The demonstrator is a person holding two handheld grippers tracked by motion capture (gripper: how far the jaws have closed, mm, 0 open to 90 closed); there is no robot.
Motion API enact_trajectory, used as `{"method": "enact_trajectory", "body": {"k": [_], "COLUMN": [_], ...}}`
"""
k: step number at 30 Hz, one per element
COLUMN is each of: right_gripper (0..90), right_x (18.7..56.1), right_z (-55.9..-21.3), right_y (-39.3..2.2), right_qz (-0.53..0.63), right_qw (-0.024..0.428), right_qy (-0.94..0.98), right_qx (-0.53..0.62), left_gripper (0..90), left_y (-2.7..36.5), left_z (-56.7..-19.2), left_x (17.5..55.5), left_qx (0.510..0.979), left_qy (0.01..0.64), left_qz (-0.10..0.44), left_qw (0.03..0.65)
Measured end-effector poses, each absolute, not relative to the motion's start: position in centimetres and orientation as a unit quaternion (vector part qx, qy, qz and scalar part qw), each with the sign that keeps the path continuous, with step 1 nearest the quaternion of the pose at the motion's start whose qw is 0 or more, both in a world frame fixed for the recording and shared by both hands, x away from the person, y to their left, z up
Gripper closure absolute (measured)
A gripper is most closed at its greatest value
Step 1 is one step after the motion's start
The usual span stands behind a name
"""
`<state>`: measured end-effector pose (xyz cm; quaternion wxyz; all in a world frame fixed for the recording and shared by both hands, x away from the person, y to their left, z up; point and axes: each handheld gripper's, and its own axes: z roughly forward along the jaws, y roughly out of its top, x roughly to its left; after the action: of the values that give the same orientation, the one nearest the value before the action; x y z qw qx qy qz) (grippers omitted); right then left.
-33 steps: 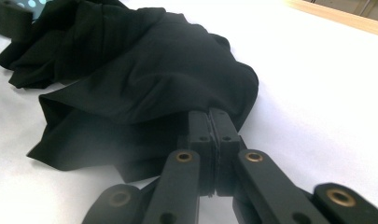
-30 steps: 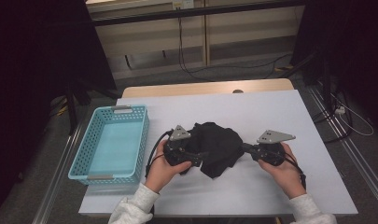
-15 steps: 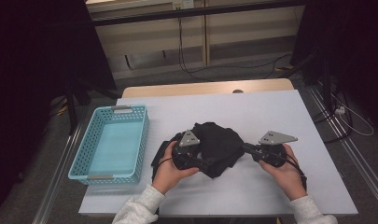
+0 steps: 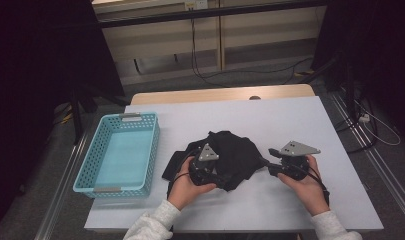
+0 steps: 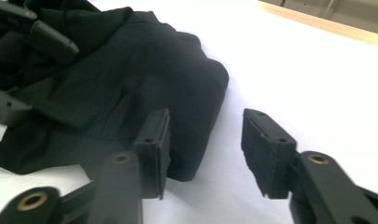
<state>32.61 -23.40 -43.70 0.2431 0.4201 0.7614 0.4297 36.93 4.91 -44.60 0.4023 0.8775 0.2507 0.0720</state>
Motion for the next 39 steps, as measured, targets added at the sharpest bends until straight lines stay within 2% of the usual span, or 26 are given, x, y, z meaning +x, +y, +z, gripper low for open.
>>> {"method": "enact_trajectory", "body": {"k": [2,4,9,11,14,17,22,25,27,29,30,31,32,35,39], "right_gripper": [49.9,49.1,45.1,42.7,40.4,37.2,31.4,31.0,31.1,31.1,30.9,30.4,29.3,28.1,27.5], "right_x": [32.6,32.6,32.6,32.6,32.6,32.6,32.5,32.6,32.6,32.7,32.7,32.7,32.7,32.7,32.8], "right_z": [-43.8,-43.8,-43.9,-43.9,-44.0,-44.0,-44.3,-44.6,-44.8,-44.9,-44.8,-44.8,-44.7,-44.7,-44.7], "right_y": [-23.4,-23.4,-23.3,-23.3,-23.0,-22.7,-21.9,-21.3,-21.1,-21.0,-21.0,-21.1,-21.2,-21.6,-22.0], "right_qz": [0.427,0.427,0.424,0.426,0.43,0.434,0.434,0.425,0.416,0.414,0.414,0.416,0.419,0.419,0.42], "right_qw": [0.243,0.243,0.239,0.232,0.226,0.221,0.208,0.204,0.202,0.201,0.202,0.205,0.206,0.208,0.21], "right_qy": [0.762,0.762,0.765,0.767,0.771,0.776,0.786,0.794,0.799,0.8,0.8,0.798,0.795,0.789,0.783], "right_qx": [0.422,0.422,0.422,0.42,0.412,0.401,0.388,0.384,0.385,0.385,0.384,0.385,0.387,0.398,0.407], "left_gripper": [19.0,23.7,48.1,61.8,74.1,83.1,90.0,90.0,86.8,74.7,63.0,55.9,55.9,44.2,34.4], "left_y": [4.8,4.9,5.3,5.5,5.8,6.2,7.5,7.9,7.7,7.2,7.0,6.8,6.6,6.2,5.5], "left_z": [-44.9,-45.3,-44.8,-44.5,-44.3,-43.8,-42.1,-42.0,-42.3,-42.6,-42.8,-42.9,-43.0,-43.3,-44.1], "left_x": [36.9,36.9,37.0,37.2,37.3,37.5,38.0,38.2,38.1,38.0,38.0,37.9,37.8,37.7,37.5], "left_qx": [0.881,0.883,0.877,0.873,0.87,0.861,0.836,0.833,0.836,0.838,0.837,0.841,0.845,0.849,0.863], "left_qy": [0.25,0.251,0.275,0.282,0.295,0.307,0.331,0.333,0.329,0.322,0.32,0.313,0.306,0.294,0.283], "left_qz": [0.078,0.085,0.089,0.084,0.079,0.076,0.076,0.062,0.059,0.058,0.06,0.061,0.057,0.052,0.047], "left_qw": [0.394,0.386,0.385,0.388,0.387,0.399,0.431,0.437,0.435,0.436,0.439,0.437,0.434,0.435,0.417]}}
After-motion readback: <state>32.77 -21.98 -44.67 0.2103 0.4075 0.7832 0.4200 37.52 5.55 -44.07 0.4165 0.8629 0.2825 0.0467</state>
